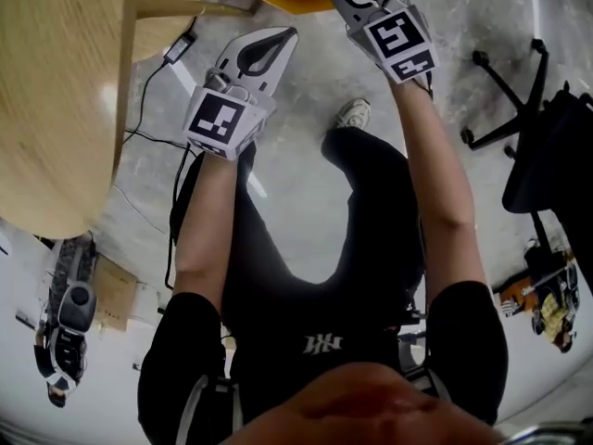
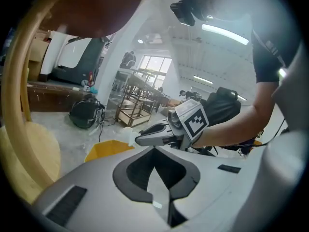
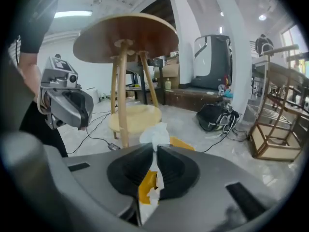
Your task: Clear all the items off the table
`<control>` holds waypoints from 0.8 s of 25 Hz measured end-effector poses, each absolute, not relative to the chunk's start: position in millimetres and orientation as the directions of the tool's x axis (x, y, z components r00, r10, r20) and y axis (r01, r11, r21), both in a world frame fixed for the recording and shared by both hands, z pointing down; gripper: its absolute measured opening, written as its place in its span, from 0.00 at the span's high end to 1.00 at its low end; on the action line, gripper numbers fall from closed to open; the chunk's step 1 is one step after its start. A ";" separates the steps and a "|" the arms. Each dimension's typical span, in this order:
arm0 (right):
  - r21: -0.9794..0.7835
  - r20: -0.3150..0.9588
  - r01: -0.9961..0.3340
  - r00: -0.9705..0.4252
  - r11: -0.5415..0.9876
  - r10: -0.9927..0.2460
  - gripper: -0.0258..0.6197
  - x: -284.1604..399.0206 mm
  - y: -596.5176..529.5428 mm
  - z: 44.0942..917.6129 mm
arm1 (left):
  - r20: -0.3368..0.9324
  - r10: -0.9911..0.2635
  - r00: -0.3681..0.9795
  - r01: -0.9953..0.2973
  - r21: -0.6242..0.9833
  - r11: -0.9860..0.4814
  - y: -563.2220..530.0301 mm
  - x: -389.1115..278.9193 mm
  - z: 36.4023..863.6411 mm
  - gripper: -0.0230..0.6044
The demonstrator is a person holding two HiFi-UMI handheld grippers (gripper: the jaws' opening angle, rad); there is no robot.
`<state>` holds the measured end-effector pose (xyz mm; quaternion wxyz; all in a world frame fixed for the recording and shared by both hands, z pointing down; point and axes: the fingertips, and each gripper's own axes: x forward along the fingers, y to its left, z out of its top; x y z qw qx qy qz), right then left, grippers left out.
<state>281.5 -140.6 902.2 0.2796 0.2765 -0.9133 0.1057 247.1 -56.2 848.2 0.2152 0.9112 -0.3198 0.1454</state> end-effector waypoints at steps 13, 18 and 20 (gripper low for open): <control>-0.062 0.604 -0.589 -0.665 0.806 -0.440 0.66 273.4 -141.2 986.9 | 0.420 -0.508 0.752 -0.649 0.333 -0.684 -52.4 229.4 911.0 0.94; -0.074 0.599 -0.606 -0.662 0.792 -0.450 0.66 278.0 -134.0 948.2 | 0.427 -0.474 0.770 -0.624 0.348 -0.699 -40.6 236.9 877.9 0.94; -0.092 0.597 -0.595 -0.675 0.799 -0.434 0.71 275.0 -123.2 914.5 | 0.411 -0.468 0.782 -0.610 0.351 -0.710 -34.9 241.9 845.5 0.94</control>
